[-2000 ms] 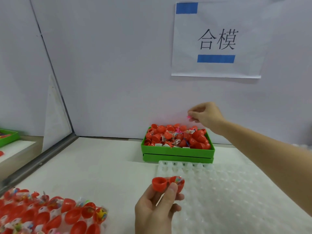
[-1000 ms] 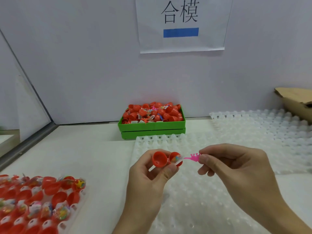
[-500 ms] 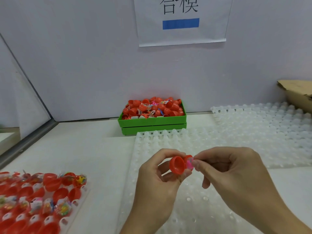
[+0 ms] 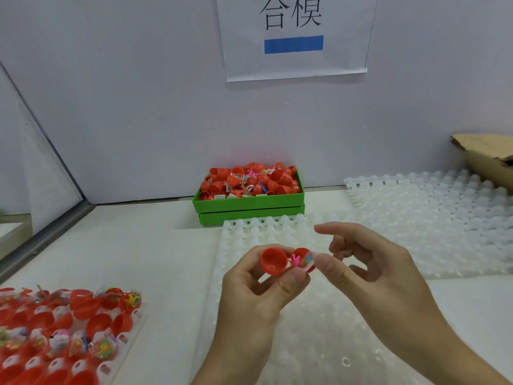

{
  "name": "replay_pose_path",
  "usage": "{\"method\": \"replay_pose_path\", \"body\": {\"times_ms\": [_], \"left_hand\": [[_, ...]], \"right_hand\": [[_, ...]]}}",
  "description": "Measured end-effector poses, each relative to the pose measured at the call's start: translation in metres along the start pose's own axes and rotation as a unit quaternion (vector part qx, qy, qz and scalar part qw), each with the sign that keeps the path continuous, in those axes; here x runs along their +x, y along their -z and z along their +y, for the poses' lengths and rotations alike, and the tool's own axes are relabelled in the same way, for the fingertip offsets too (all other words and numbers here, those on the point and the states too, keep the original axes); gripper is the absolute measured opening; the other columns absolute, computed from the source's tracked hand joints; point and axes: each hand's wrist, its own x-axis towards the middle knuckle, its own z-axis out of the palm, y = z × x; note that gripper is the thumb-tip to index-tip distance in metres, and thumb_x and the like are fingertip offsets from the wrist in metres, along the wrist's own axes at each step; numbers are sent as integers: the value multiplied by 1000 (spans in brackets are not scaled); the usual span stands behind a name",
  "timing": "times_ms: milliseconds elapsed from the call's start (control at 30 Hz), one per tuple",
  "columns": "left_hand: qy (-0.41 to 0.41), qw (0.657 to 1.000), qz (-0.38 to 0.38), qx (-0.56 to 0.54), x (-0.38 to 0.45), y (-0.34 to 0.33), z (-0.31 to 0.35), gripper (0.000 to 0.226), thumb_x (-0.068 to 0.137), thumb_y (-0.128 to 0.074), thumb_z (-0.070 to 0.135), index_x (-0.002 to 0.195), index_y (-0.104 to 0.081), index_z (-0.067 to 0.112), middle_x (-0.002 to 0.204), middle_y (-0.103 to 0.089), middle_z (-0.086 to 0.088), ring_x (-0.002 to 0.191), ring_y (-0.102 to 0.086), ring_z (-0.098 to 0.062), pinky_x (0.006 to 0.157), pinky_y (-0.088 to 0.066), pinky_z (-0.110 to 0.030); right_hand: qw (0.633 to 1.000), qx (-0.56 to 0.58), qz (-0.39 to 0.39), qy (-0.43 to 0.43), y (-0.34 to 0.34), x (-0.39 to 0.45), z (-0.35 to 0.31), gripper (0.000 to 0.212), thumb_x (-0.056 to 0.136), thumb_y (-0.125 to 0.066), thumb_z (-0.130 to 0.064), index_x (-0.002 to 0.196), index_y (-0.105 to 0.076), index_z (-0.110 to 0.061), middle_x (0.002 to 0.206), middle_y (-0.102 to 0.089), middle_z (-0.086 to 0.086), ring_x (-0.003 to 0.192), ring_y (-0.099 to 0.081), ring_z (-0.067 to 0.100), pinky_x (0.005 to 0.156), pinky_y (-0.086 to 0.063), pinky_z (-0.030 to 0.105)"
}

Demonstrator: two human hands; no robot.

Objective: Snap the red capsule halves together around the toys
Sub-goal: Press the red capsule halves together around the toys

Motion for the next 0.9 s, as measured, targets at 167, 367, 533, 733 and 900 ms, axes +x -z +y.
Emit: {"method": "replay_pose_path", "body": {"times_ms": [167, 367, 533, 733, 900], "left_hand": [[27, 995, 4, -95, 0, -2, -1, 23, 63, -79, 23, 85, -75, 16, 100, -75, -13, 99, -73, -28, 75, -59, -28], [48, 997, -6, -56, 1, -1, -6, 23, 74, -72, 28, 94, -76, 18, 106, -74, -11, 105, -70, -27, 79, -59, -32], [14, 1000, 0, 22, 2, 2, -5, 34, 66, -74, 42, 95, -77, 25, 100, -76, -4, 98, -72, -22, 75, -60, -27], [-32, 991, 18, 127, 4, 9, -4, 34, 63, -75, 36, 95, -75, 27, 90, -77, 2, 87, -73, -19, 69, -59, -23], [-57, 982, 21, 180, 4, 12, -3, 36, 64, -76, 29, 99, -74, 33, 91, -75, 10, 90, -71, -12, 77, -61, -28]], "right_hand": [[997, -27, -63, -25, -1, 2, 10, 33, 67, -80, -34, 99, -76, -41, 100, -74, -11, 93, -68, 10, 76, -56, 39], [1000, 23, 10, 4, -2, 3, 21, 25, 63, -76, -40, 87, -80, -33, 100, -75, -11, 97, -71, 7, 75, -58, 25], [998, 48, -27, 20, 1, 4, 19, 23, 70, -77, -22, 92, -80, -28, 91, -78, -6, 88, -75, 13, 76, -57, 18], [996, 32, -33, 75, 3, 5, 20, 25, 74, -77, -17, 96, -72, -27, 89, -78, -1, 84, -75, 18, 77, -58, 22], [985, -71, -31, 154, 2, 5, 22, 27, 82, -74, -13, 103, -77, -30, 93, -77, -11, 84, -74, 14, 72, -59, 25]]}}
